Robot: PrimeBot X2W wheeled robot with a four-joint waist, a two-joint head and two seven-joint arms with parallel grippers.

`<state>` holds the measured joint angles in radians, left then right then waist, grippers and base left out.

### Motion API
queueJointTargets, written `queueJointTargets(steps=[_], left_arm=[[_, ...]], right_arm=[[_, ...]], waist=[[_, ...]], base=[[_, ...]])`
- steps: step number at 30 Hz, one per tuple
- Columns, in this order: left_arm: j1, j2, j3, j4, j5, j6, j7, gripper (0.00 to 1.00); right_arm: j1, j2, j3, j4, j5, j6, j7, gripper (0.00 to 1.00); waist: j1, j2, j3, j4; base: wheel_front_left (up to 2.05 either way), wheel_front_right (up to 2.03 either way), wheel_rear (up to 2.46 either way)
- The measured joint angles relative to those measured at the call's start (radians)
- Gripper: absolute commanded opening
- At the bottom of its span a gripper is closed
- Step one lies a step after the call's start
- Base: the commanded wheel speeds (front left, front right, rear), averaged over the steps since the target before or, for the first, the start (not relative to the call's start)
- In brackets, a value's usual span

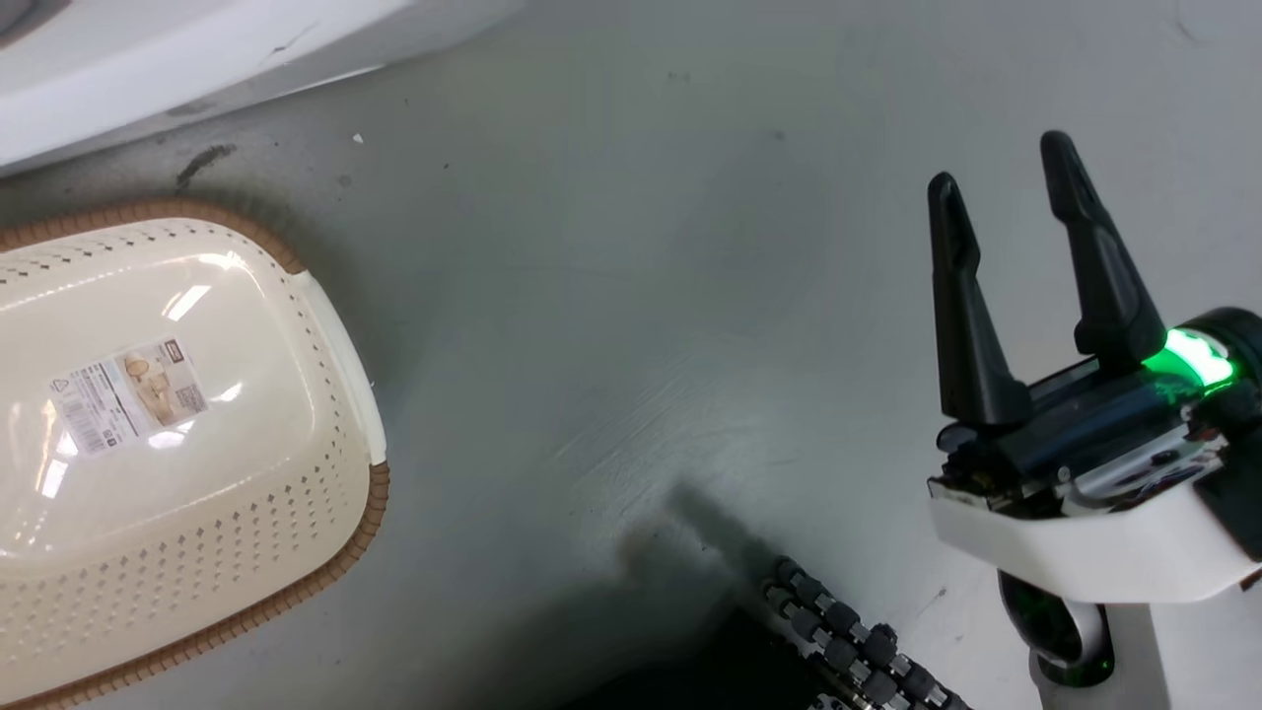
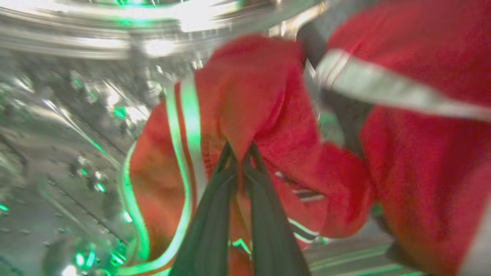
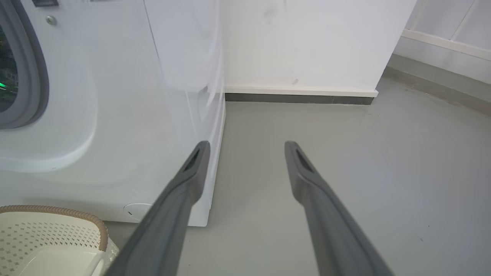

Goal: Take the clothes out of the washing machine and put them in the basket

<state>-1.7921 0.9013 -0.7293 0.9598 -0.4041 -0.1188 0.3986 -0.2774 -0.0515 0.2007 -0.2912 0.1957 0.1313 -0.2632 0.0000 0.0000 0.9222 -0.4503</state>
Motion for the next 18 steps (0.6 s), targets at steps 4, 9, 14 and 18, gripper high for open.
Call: queueJointTargets(steps=[4,9,14,18], left_arm=[[0.027,-0.026,0.011,0.024,-0.026,0.0,-0.091,0.0],[0.15,-0.11,0.028,0.077,-0.085,0.006,-0.211,0.0],[0.288,-0.189,0.049,0.122,-0.144,0.007,-0.354,0.0],[0.383,-0.245,0.059,0.145,-0.174,0.007,-0.474,0.0]], right_arm=[[-0.025,0.0,-0.011,0.011,0.007,0.0,0.0,1.0],[-0.034,0.0,-0.037,0.032,-0.026,0.0,0.0,1.0],[-0.034,0.001,-0.066,0.054,-0.061,0.0,0.0,1.0],[-0.024,0.001,-0.083,0.072,-0.095,0.0,0.0,1.0]], waist=[[0.0,0.0,-0.03,-0.004],[0.0,0.0,-0.091,0.017],[0.0,0.0,-0.172,0.05],[-0.0001,0.0,-0.245,0.082]], base=[[0.0,0.0,0.0],[0.0,0.0,0.0],[0.0,0.0,0.0],[0.0,0.0,0.0]])
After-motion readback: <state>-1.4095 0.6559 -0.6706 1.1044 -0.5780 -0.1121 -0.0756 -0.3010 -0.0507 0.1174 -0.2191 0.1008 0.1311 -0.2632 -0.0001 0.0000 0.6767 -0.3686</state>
